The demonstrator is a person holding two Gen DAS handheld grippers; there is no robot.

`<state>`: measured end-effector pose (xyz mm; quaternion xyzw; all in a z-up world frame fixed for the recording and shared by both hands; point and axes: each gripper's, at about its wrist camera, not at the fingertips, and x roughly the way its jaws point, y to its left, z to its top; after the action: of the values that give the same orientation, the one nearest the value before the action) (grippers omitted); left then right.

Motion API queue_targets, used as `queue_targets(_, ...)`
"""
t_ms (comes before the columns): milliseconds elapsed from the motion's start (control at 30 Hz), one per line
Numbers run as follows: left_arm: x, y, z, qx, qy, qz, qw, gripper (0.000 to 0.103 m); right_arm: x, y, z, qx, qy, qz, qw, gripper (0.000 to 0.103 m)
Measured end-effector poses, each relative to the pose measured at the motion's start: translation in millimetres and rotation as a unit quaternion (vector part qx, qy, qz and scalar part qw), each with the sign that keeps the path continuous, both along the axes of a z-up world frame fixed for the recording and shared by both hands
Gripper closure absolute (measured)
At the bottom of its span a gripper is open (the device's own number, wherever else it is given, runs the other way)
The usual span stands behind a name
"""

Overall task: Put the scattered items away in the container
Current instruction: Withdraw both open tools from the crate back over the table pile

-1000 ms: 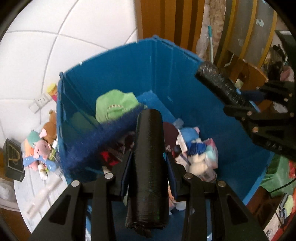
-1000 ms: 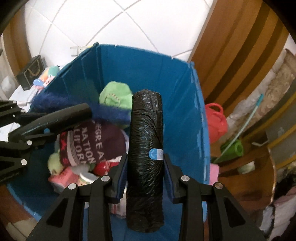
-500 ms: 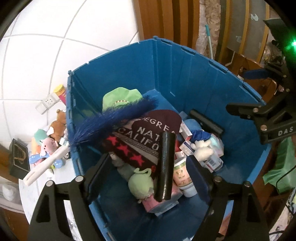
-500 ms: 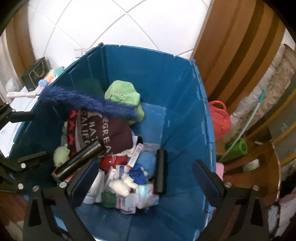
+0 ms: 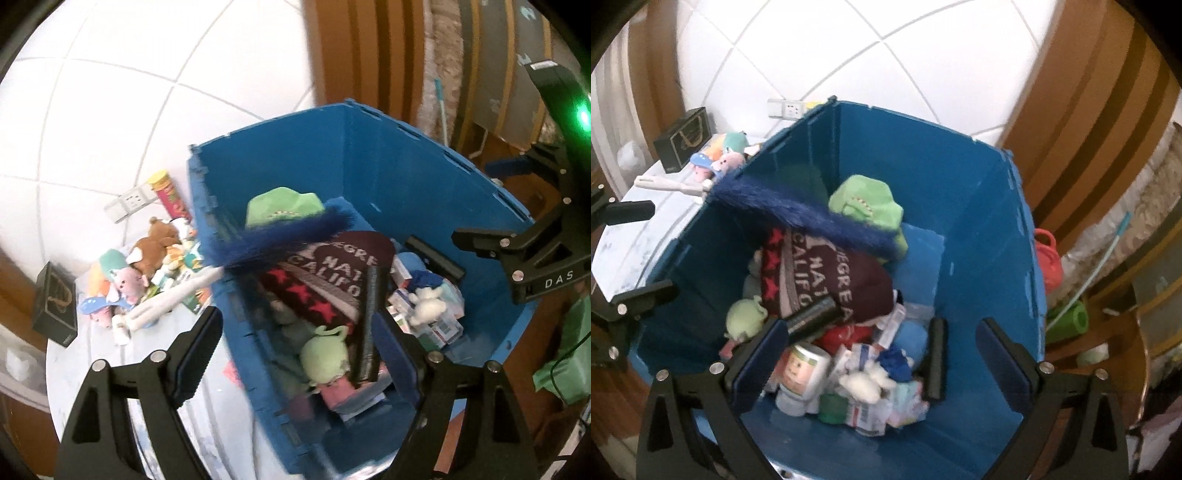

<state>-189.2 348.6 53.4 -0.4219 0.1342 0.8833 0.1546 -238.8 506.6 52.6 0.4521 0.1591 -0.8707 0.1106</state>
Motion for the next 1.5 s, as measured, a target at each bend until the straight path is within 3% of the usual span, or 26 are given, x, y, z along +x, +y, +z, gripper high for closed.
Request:
queue_targets(267,1,-73,8,0.004,0.01,0.054,0.9985,0.02,-12,-63,5,0.004,0.001,0.028,1.0,0.0)
queue_targets(467,7,-156,6,0.013,0.011,0.089,0.9959,0.02,-24,-121,10,-0.003,-0.001,0.037,0.999,0.0)
queue_targets(667,11,-261,-8,0.008,0.008,0.14,0.9901,0.02,-41,-214,14,-0.028,0.001,0.044,0.999,0.0)
queue_targets(867,5,-370,-27,-0.009,0.019,0.209,0.9776,0.02,-50,-317,4,-0.01,0.045,0.045,0.998,0.0)
queue_targets(1067,-10,-426,-57,0.012,0.017,0.267,0.9635,0.02,-64,-394,-30,0.019,0.05,0.059,0.997,0.0)
queue_targets(1233,-24,-458,-84,0.035,0.006,0.305,0.9516,0.02,-82,-425,-72,0.025,0.033,0.073,0.996,0.0)
queue_targets(1367,-39,-466,-102,0.033,-0.005,0.318,0.9474,0.02,-103,-434,-102,0.026,0.013,0.073,0.997,0.0)
queue_targets(1500,-54,-477,-119,0.036,-0.02,0.313,0.9488,0.02,-120,-440,-128,0.033,-0.009,0.064,0.997,0.0)
